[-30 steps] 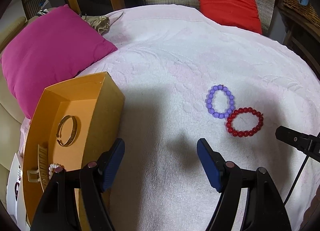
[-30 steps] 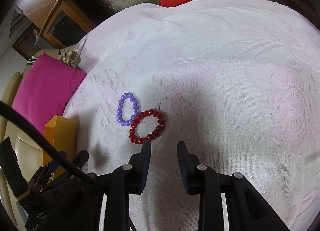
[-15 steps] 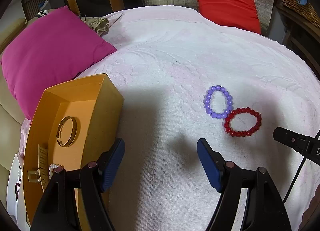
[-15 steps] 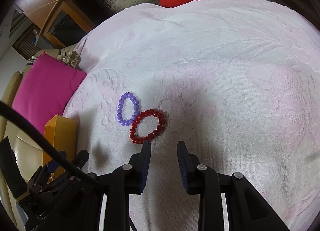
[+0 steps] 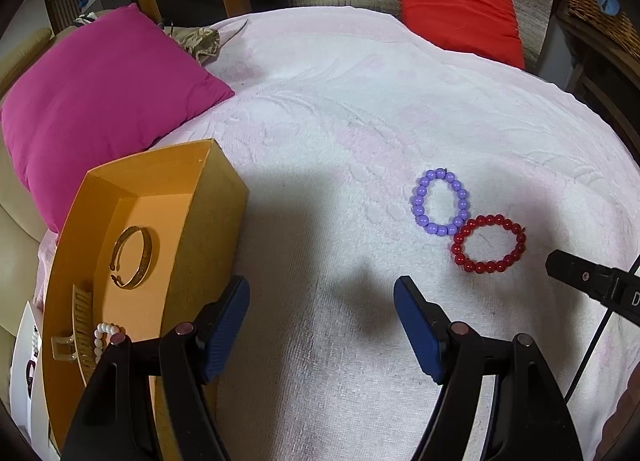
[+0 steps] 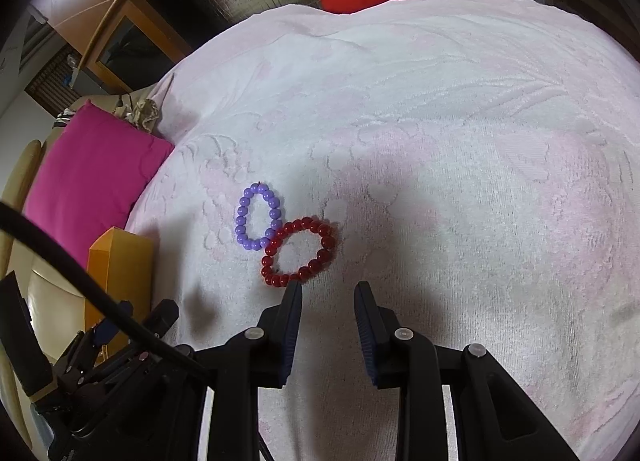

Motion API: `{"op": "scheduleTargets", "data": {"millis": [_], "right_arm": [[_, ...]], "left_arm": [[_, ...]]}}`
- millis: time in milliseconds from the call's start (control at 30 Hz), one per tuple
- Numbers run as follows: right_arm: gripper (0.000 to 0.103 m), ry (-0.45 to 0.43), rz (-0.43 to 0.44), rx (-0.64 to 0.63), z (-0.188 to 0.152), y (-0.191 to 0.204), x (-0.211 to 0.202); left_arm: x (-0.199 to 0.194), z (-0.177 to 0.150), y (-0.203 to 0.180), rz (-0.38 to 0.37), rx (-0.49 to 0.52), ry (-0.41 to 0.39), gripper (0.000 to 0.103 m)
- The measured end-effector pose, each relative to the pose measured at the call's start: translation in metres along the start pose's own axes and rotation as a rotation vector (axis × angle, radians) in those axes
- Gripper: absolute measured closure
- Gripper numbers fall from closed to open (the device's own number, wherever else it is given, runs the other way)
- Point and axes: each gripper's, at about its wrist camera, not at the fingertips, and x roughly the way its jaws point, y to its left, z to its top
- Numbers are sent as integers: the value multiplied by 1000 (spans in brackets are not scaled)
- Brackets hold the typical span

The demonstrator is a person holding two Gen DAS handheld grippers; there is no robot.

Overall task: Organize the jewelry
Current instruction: 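Move both open tools back toward the purple and red bracelets, then grasp the red bead bracelet with the right tool while the left tool grasps the purple bracelet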

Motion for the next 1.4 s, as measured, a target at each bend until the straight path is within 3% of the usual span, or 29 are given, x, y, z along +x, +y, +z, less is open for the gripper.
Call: {"op": "scheduleTargets", "data": {"millis": [433, 800, 967, 1100, 1400], "right_arm": [[73, 9, -32, -12, 11, 4, 20], [72, -68, -225, -165, 13, 33, 43], [91, -111, -336, -278, 5, 46, 45], [92, -136, -373, -285, 4, 40, 37], [92, -123, -369, -192, 10, -4, 7]], "left_arm": [[9, 1, 7, -15, -37, 31, 28], [16, 1, 10, 7, -29, 43, 28], [18, 2, 8, 9, -25, 44, 28], [18, 5, 2, 4, -16, 41, 28], [26, 17, -29, -30, 32, 7, 28]]}}
